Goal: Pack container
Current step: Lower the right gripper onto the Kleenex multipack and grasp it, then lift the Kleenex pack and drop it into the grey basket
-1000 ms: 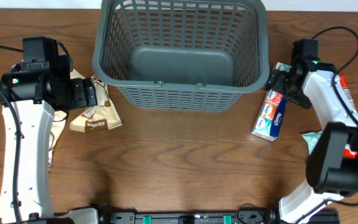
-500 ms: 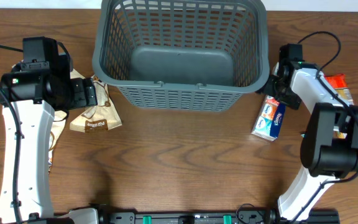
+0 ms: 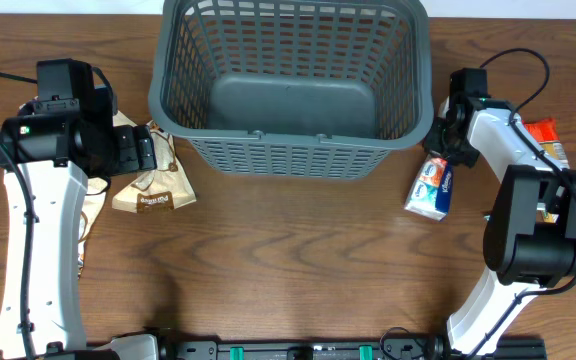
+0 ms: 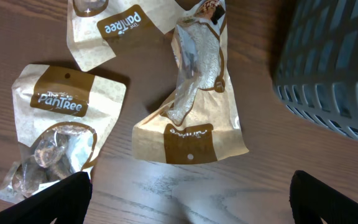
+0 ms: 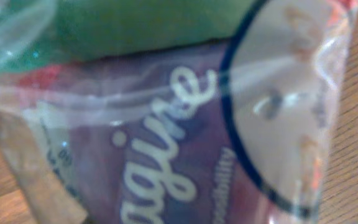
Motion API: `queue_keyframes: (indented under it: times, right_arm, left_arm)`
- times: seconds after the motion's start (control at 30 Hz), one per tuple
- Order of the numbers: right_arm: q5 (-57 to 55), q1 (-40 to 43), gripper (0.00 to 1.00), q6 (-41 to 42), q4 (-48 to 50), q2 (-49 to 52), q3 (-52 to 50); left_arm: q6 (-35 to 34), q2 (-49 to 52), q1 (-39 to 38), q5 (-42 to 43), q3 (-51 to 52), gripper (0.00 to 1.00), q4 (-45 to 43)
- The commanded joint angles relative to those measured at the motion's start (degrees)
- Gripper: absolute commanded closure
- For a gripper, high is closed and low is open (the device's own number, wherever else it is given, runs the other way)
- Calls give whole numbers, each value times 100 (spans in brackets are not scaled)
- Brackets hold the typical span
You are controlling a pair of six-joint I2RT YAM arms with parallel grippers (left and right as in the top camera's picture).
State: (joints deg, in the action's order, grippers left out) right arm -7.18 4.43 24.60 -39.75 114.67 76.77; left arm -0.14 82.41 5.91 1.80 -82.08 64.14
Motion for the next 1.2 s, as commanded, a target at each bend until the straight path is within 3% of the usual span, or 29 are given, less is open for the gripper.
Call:
queue_keyframes:
  times: [0.0,0.27,0.6,0.8,0.97,1.17]
  right_arm:
    - [164,-26,99,20,-9,142,-48]
    - [136,122,99,-428,-295,-883,509]
    - [-149,160,98,-1416,-369,-3082,1209]
    - [1040,-378,99,-3694,-44,-4061,1449]
    - [1193,-1248,99,-5143,481,-4277,1561]
    - [1172,-2009,99,-5648,1567,-3904,1609]
  left_arm:
    - [50,33,28,59,46,7,13]
    - [52,33,28,59,46,7,33]
    - [52,33,28,61,46,7,96]
    - [52,33,28,61,46,7,142]
    - [50,31,11,61,46,7,149]
    - [31,31,13,63,46,7,184]
